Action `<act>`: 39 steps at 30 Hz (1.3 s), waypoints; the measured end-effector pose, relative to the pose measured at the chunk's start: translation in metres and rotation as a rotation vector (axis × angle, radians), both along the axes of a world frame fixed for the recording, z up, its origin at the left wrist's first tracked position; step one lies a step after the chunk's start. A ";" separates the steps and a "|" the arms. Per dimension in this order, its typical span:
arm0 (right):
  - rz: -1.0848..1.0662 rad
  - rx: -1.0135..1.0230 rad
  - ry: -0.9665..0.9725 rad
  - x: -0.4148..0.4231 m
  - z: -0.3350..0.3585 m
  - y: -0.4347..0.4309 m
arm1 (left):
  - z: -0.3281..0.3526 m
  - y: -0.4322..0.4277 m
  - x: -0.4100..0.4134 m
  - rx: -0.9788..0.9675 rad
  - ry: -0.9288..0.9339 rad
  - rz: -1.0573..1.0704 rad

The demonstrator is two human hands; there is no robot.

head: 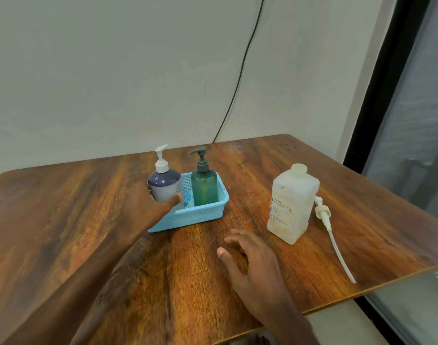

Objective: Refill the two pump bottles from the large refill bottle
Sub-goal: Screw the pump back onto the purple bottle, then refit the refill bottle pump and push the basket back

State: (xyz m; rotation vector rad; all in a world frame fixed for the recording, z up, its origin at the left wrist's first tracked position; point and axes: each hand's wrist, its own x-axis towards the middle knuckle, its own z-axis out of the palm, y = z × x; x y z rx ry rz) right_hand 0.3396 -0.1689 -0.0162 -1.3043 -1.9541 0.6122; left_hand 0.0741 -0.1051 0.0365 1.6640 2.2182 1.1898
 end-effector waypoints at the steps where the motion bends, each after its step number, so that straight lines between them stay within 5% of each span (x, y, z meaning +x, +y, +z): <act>1: 0.001 0.004 0.003 0.000 0.000 0.000 | 0.000 -0.005 0.003 -0.002 0.002 0.019; 9: -0.003 0.028 0.026 -0.001 -0.003 0.005 | -0.020 -0.054 0.029 0.095 -0.146 0.042; 14: -0.004 0.048 0.044 0.001 -0.001 0.005 | 0.001 -0.096 0.094 0.476 0.058 -0.083; 17: 0.013 0.044 0.097 0.005 0.004 0.005 | -0.005 -0.097 0.117 0.509 0.101 -0.253; 24: -0.027 0.045 0.174 0.042 0.011 -0.003 | -0.002 -0.080 0.169 0.432 0.033 -0.440; 32: -0.429 0.252 0.360 0.120 0.033 0.004 | 0.010 -0.032 0.217 0.127 -0.115 -0.425; 39: -0.555 0.057 0.166 0.160 0.029 0.061 | 0.002 -0.001 0.236 0.068 -0.096 -0.473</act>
